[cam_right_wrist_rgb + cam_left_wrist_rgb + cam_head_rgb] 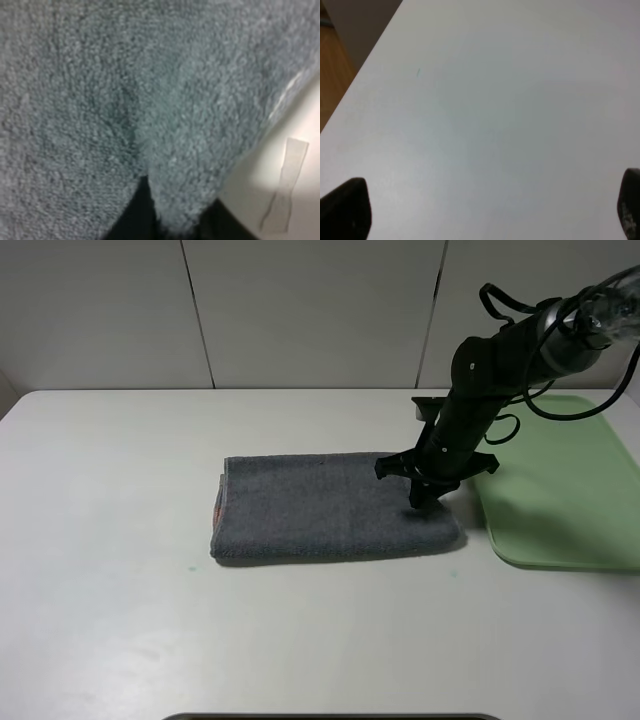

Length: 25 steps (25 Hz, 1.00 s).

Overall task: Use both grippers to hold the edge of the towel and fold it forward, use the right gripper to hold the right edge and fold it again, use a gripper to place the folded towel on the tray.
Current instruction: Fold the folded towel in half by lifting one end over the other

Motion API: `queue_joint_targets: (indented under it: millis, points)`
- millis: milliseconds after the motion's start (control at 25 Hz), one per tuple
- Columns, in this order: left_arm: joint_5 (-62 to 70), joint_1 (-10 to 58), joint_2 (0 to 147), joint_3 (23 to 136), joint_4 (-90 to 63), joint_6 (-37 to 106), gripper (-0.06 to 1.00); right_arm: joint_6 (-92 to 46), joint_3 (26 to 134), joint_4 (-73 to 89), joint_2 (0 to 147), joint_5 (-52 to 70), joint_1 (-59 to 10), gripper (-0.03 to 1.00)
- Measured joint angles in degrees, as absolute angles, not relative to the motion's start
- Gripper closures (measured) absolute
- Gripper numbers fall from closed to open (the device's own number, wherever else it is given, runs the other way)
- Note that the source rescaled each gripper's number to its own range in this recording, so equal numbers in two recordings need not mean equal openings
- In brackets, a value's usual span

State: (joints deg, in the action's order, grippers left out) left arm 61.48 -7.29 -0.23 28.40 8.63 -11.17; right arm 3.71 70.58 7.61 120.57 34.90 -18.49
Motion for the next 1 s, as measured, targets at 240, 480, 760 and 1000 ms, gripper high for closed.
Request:
queue_joint_targets:
  millis: [240,480,760,1000]
  points:
    - [61.48,-7.29,-0.23,28.40,8.63,-11.17,-0.06,3.71,70.68,7.16,120.03,35.74,-18.49,0.90]
    - [61.48,-7.29,-0.23,28.40,8.63,-11.17,-0.06,3.71,70.68,6.32,116.09,38.61,-18.49,0.90]
    - [61.48,-7.29,-0.23,28.40,8.63,-11.17,-0.06,6.05,70.68,0.00,110.97,44.35,-18.49,0.90]
    - [61.46,-7.29,-0.23,28.40,8.63,-11.17,-0.06,10.54,73.34,-10.25,108.50,52.56,-18.49,0.90]
